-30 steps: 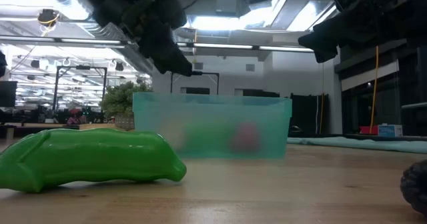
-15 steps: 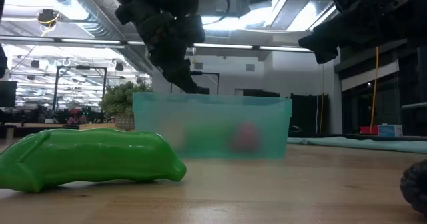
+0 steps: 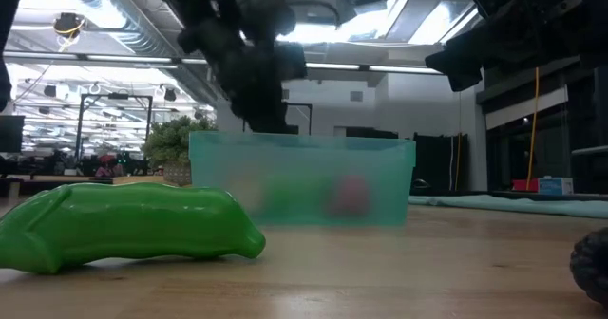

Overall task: Pick and placing Produce into tupperware
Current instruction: Put the cherry into the bin

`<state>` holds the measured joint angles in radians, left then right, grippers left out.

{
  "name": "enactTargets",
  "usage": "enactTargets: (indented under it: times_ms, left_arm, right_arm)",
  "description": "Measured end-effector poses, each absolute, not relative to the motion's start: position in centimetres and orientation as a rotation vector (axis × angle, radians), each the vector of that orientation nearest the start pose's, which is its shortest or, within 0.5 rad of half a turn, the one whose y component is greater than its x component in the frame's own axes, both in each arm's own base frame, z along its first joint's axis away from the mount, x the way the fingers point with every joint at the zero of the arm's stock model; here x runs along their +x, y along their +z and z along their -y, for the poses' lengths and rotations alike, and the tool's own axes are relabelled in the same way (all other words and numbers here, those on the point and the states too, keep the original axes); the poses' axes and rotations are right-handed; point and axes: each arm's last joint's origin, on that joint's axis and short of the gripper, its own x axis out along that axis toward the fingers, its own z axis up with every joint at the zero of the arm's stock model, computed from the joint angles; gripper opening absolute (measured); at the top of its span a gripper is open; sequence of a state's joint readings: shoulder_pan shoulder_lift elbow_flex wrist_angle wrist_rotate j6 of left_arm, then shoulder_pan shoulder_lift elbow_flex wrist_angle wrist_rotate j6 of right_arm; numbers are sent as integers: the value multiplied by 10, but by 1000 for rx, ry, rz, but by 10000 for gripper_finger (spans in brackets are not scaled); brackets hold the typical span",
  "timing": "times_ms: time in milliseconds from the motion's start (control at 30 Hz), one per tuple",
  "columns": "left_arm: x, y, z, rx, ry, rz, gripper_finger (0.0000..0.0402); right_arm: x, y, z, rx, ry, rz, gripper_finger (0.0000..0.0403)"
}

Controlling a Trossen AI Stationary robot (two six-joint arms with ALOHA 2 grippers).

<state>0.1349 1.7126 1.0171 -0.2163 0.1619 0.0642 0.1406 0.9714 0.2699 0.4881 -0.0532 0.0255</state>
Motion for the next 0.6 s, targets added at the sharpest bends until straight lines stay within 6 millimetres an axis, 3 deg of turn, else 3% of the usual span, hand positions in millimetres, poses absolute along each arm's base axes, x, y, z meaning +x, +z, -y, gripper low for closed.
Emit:
enactTargets:
  times_ms: [133,367,600]
  left_arm:
    - [345,163,-45,-64,-50,-928,105]
    - [344,163,-49,-68,-35,-926,107]
    - [344,164,-48,-59,-24,-923,167]
  right_arm:
    - [189,189,-28,17,190,-216,188]
    - [189,189,-28,16,190,-217,188]
    - [189,188,-28,16,190,-221,188]
